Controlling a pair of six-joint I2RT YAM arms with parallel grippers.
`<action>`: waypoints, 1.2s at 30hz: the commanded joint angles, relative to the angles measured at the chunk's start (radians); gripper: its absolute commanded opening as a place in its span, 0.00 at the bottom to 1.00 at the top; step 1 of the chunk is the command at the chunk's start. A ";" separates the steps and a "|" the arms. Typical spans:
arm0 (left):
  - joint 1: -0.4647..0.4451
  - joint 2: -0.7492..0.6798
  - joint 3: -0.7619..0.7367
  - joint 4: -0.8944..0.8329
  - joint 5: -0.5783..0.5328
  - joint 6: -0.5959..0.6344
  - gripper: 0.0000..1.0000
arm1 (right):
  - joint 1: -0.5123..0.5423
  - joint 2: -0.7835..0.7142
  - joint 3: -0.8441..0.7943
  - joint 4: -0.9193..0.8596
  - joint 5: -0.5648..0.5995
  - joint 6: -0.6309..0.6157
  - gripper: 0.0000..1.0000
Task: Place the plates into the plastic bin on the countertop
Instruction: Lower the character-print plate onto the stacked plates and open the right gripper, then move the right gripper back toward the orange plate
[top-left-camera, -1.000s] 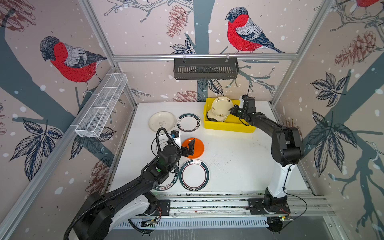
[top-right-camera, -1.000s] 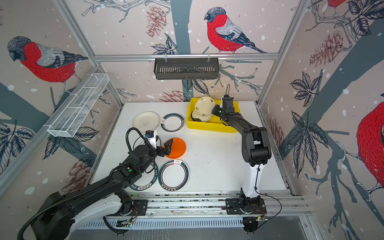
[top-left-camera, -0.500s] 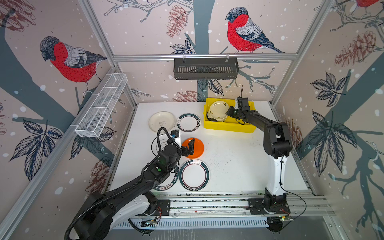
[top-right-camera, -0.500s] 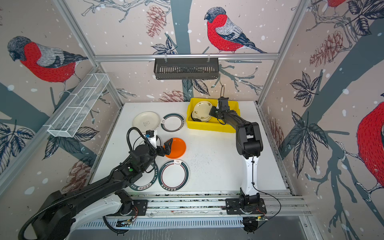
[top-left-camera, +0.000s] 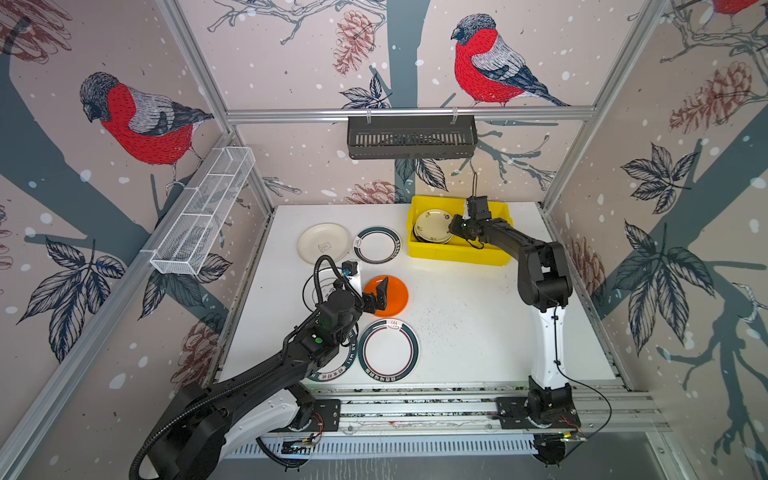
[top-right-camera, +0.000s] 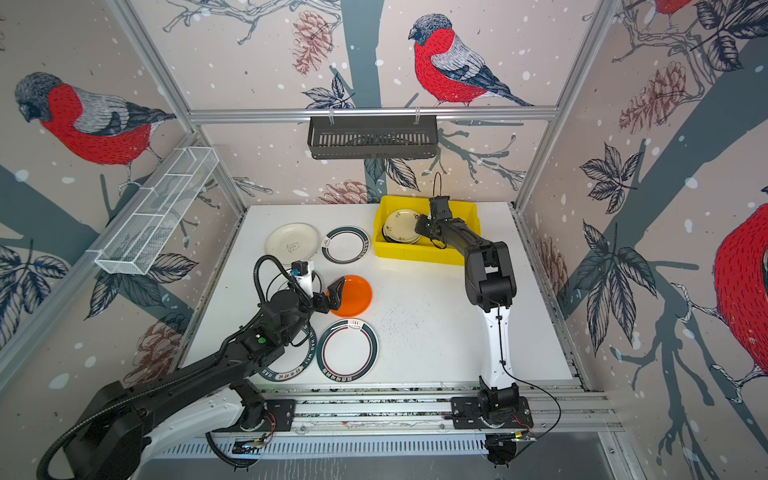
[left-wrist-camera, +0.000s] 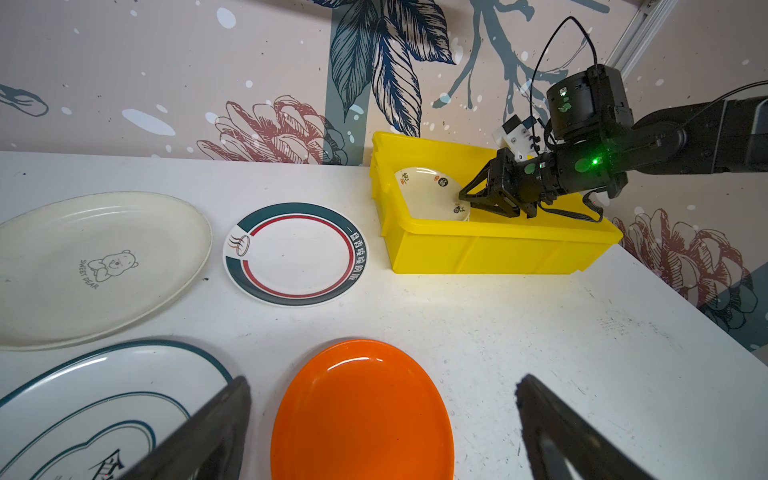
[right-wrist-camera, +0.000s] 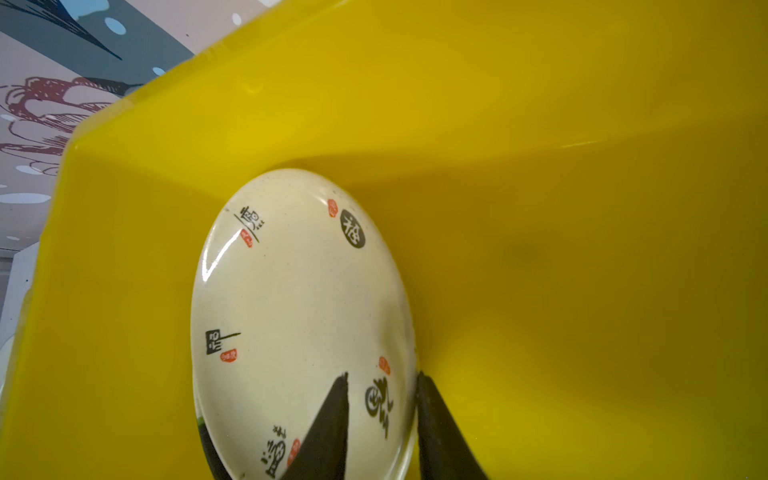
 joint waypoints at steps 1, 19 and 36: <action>0.000 -0.008 -0.006 0.008 -0.015 0.009 0.98 | 0.001 0.005 0.011 -0.010 0.028 -0.018 0.37; 0.000 -0.046 0.000 -0.075 -0.048 -0.031 0.98 | 0.029 -0.376 -0.238 0.074 0.189 -0.060 0.81; 0.000 -0.067 0.039 -0.503 0.071 -0.288 0.98 | 0.244 -0.817 -0.837 0.186 -0.066 0.016 0.88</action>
